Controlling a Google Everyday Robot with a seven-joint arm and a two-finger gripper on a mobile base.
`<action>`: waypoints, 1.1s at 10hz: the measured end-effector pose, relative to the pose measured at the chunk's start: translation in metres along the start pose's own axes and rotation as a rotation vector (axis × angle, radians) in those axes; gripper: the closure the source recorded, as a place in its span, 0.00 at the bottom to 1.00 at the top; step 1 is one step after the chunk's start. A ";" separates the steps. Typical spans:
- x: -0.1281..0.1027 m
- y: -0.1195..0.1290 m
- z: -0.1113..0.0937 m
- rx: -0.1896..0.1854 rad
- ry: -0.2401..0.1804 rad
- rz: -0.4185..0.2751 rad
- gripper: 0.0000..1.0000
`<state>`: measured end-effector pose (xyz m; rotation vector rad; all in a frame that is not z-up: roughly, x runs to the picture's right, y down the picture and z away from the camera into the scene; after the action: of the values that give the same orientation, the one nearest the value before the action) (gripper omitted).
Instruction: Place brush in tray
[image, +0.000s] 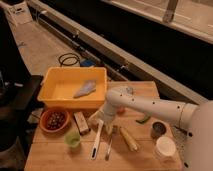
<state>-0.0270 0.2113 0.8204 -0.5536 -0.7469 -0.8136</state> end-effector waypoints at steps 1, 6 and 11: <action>0.000 0.001 0.003 0.001 -0.006 0.006 0.22; -0.003 -0.001 0.002 0.015 -0.008 -0.006 0.68; -0.015 -0.006 -0.039 0.047 0.062 -0.015 1.00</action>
<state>-0.0242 0.1873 0.7856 -0.4791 -0.7124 -0.8219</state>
